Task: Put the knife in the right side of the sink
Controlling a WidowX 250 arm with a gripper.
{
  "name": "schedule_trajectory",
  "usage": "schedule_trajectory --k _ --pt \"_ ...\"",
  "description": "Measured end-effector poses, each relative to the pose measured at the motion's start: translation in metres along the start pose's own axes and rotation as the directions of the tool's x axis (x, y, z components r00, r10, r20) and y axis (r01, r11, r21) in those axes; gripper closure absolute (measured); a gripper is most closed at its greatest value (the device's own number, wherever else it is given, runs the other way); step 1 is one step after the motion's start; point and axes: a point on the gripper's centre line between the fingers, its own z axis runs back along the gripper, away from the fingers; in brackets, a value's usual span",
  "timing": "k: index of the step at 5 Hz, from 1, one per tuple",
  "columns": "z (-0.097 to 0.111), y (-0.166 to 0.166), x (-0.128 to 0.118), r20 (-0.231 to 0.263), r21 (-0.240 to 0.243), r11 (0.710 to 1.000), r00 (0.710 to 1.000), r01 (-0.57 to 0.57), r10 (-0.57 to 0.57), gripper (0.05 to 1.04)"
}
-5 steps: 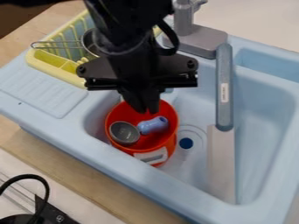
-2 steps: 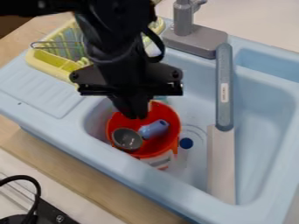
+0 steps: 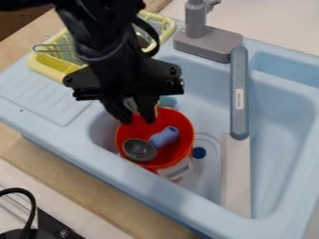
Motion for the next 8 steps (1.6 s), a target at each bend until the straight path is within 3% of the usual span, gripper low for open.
schedule_trajectory --k 1,2,3,4,6,7,8 --pt "0.005 0.002 0.001 -0.005 -0.001 1.0 1.0 -0.017 0.017 0.313" --pt "0.012 0.003 0.005 -0.005 0.0 1.0 1.0 -0.03 0.03 0.097" --pt "0.022 0.003 0.009 0.01 -0.016 0.998 0.998 -0.061 0.061 0.086" --pt "0.032 0.005 0.014 -0.007 -0.014 0.995 0.995 -0.1 0.1 0.086" --pt "0.037 0.008 0.018 0.013 -0.011 0.993 0.993 -0.12 0.12 0.086" --pt "0.034 0.009 0.021 0.033 0.007 0.993 0.992 -0.12 0.12 0.086" --pt "0.017 0.014 0.026 0.024 0.037 0.99 0.991 -0.134 0.133 0.086"
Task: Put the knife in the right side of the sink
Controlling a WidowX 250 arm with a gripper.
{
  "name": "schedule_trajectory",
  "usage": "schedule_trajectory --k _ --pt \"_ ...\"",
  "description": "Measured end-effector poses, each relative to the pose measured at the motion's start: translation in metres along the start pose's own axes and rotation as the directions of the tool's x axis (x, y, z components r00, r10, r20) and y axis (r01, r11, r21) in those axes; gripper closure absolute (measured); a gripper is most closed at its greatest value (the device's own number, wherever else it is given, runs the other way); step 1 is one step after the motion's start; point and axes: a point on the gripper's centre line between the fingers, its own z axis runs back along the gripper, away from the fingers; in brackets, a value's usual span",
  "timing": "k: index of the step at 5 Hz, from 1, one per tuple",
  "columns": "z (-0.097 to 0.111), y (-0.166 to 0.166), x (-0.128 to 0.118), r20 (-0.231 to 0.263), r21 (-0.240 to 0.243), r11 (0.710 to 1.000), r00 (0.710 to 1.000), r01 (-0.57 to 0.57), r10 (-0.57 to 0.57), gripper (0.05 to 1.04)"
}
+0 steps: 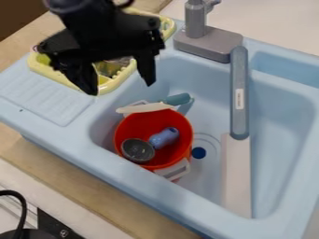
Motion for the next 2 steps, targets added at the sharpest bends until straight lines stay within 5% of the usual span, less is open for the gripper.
schedule_trajectory --k 2 --pt "-0.0142 0.0041 0.0206 0.048 -0.015 1.0 0.999 -0.005 0.006 0.086"
